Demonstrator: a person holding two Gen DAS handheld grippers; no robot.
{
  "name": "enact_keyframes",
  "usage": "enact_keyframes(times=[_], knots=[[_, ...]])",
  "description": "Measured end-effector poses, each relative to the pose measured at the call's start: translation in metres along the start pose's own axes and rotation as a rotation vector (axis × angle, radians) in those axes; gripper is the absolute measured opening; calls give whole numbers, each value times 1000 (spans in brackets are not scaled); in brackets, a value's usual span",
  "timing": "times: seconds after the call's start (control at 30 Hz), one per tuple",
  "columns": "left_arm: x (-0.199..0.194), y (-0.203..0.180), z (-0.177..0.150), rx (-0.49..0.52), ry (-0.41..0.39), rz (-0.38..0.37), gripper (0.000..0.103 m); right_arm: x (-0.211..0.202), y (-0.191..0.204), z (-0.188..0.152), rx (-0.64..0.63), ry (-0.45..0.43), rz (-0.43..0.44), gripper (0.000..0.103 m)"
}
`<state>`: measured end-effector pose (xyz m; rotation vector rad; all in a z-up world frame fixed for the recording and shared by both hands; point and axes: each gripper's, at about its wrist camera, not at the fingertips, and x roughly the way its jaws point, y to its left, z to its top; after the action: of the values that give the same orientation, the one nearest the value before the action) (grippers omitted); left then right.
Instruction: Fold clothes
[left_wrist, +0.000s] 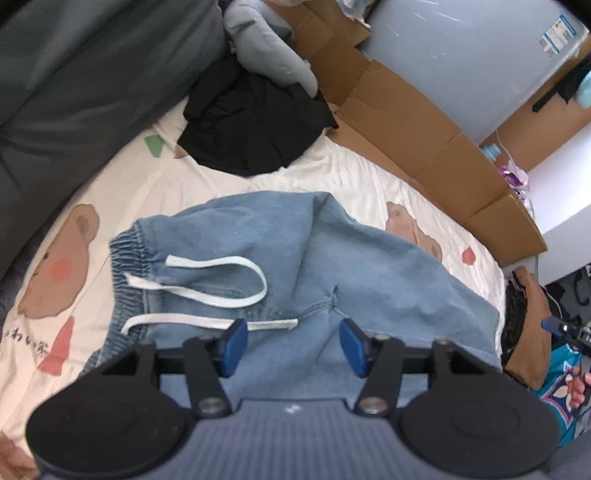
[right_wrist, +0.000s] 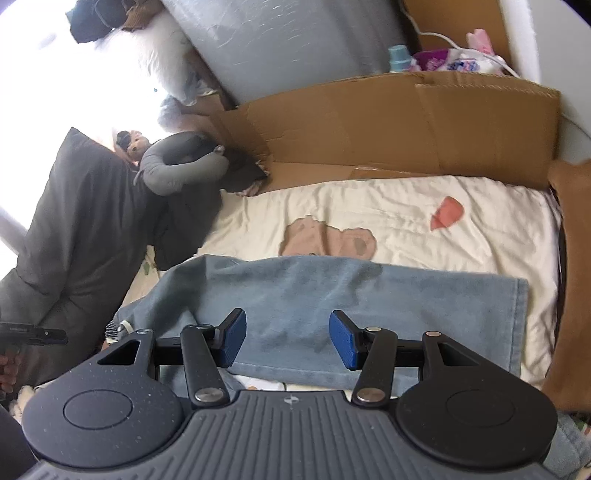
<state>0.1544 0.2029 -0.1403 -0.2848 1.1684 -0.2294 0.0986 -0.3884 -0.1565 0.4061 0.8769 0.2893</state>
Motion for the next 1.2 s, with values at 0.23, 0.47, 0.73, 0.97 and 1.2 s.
enact_keyframes(times=[0.23,0.47,0.73,0.97,1.2], knots=[[-25,4,-17,-50,-4,42,71,-21,54,59,-182,7,-16,57],[-38,9,-35,-108,11,109,73,-44,103,111,-301,-26,-4,57],[-27,31,-57,-189,-4,110,74,-19,145,128,-321,-46,5,57],[-13,71,-73,-293,-19,146,74,33,184,116,-368,-19,12,57],[-7,112,-91,-392,-29,188,74,85,210,105,-421,47,4,57]])
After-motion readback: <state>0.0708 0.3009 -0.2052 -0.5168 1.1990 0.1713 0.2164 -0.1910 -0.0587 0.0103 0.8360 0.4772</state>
